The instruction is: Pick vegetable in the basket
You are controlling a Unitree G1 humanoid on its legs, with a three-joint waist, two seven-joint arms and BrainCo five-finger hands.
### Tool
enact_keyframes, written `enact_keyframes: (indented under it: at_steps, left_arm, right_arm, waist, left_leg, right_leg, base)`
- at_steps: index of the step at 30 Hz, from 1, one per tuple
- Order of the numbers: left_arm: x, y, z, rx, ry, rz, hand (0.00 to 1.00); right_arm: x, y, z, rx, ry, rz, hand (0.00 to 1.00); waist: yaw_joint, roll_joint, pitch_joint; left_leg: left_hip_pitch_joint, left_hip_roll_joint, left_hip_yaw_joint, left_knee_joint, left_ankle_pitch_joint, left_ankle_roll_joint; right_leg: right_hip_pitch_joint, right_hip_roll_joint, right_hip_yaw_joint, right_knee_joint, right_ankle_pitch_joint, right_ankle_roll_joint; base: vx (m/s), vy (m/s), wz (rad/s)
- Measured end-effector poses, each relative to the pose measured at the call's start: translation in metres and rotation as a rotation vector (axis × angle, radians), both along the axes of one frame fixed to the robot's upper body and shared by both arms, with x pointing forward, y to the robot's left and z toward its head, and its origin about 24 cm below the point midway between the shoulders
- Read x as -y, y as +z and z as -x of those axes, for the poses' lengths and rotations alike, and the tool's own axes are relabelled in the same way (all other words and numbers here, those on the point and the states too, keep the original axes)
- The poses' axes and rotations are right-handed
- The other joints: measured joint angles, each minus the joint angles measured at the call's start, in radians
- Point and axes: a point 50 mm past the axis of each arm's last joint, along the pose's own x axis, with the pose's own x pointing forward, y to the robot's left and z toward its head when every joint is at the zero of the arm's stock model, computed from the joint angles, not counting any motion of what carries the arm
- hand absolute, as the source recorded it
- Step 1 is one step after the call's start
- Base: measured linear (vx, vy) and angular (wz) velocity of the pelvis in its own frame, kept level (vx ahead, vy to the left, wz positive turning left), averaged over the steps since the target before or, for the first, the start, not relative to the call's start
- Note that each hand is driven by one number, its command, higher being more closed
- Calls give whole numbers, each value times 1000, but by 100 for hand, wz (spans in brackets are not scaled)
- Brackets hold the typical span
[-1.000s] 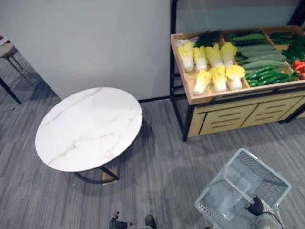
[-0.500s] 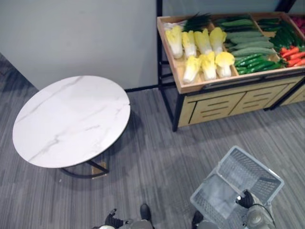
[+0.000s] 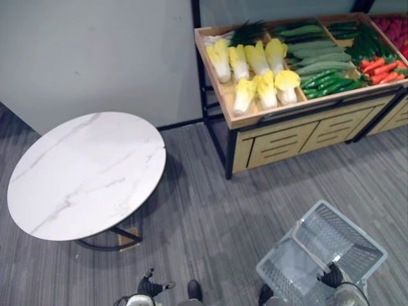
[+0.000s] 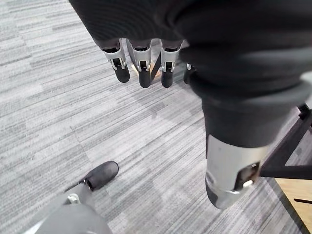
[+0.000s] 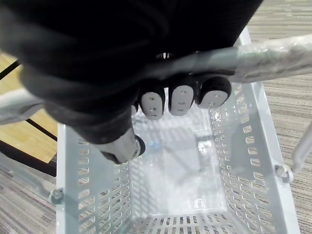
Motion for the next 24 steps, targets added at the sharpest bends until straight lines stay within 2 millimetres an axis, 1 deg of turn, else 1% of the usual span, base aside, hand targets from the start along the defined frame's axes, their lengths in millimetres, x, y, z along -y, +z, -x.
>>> enact_keyframes:
  at_steps: [3,8,10,12,13,14,15,16,17,18,19,20,21,22,23,24]
  left_arm:
    - [1,0,0,-16,-62,-47,0]
    - [2,-2,3,-36,-88,-56,0]
    - [3,-2,3,-47,-108,-61,0]
    - [4,-4,3,-72,-129,-74,0]
    - [4,-4,5,-84,-134,-77,0]
    - [4,-6,9,-116,-151,-91,0]
    - [3,-7,12,-130,-156,-96,0]
    - [1,-8,16,-156,-175,-115,0]
    - [1,-8,17,-158,-172,-121,0]
    - [2,-8,19,-164,-178,-136,0]
    - [3,-10,23,-178,-185,-137,0]
    - [6,-12,29,-196,-183,-128,0]
    - [8,-13,32,-202,-183,-124,0]
    - [11,-15,35,-211,-187,-116,0]
    - [16,-15,32,-204,-190,-105,0]
    - [18,-16,33,-205,-190,-99,0]
  right_arm:
    - [3,1,0,13,-7,20,100]
    - [8,4,-2,21,-7,39,100]
    - [8,5,-3,26,-8,43,100]
    - [7,8,-11,45,7,52,100]
    - [8,9,-13,47,16,56,100]
    - [10,10,-14,48,23,64,100]
    - [10,10,-14,46,28,68,100]
    - [11,10,-13,42,35,72,100]
    - [13,10,-10,34,44,81,100]
    - [20,13,-9,28,61,105,100]
    - [23,14,-9,25,68,119,100]
    - [28,16,-9,20,74,139,100]
    - [30,18,-9,20,75,146,100]
    - [33,19,-11,23,75,155,100]
    - [36,20,-9,17,74,165,100]
    - [37,20,-9,12,70,169,100]
  waist:
    - [2,0,0]
    - [1,1,-1]
    - [-2,3,0]
    - [-7,5,1]
    - [-8,8,3]
    - [-13,17,5]
    - [-14,23,6]
    - [-15,27,5]
    - [-11,32,5]
    - [1,56,11]
    - [2,64,11]
    - [5,68,13]
    - [6,67,14]
    - [10,61,18]
    - [15,65,21]
    - [16,67,22]
  left_leg:
    - [-4,-1,-14,0,-2,-3]
    - [-21,-3,-13,0,-3,-4]
    - [-24,0,-14,5,-13,-11]
    - [-82,18,-15,119,-66,-16]
    - [-92,24,-16,151,-82,-16]
    - [-105,41,-26,215,-112,-21]
    - [-110,52,-35,246,-126,-28]
    - [-146,70,-57,348,-139,-32]
    - [-214,93,-104,506,-137,-30]
    - [-264,116,-153,645,-124,-15]
    - [-281,122,-174,691,-105,-20]
    - [-297,123,-205,750,-47,-28]
    - [-307,124,-212,775,-9,-35]
    - [-349,129,-224,839,79,-39]
    - [-394,127,-240,887,62,-44]
    - [-407,122,-238,892,27,-41]
  right_leg:
    - [-6,-1,1,1,2,3]
    - [-34,-3,11,1,2,5]
    - [-46,-4,16,26,-2,0]
    - [-96,-12,32,107,-38,-9]
    - [-100,-12,34,124,-50,-11]
    - [-100,-9,35,157,-75,-14]
    - [-98,-5,35,168,-87,-18]
    - [-88,-1,33,185,-119,-30]
    - [-79,5,34,199,-132,-40]
    - [-64,24,43,212,-146,-47]
    - [-57,30,50,219,-156,-46]
    - [-42,33,65,226,-164,-54]
    - [-35,34,74,223,-166,-58]
    - [-24,35,88,211,-170,-65]
    - [-13,37,93,205,-174,-72]
    - [-10,37,94,204,-174,-80]
  base:
    - [-39,3,0]
    - [-36,2,-6]
    - [3,-10,-7]
    - [-7,-27,-11]
    - [19,-59,-7]
    - [24,-68,-4]
    - [23,-97,1]
    - [2,-145,0]
    - [-8,-198,-14]
    - [-7,-178,-23]
    - [4,-146,-35]
    - [19,-125,-27]
    - [23,-132,-28]
    - [43,-144,-23]
    - [37,-109,-17]
    - [54,-108,-14]
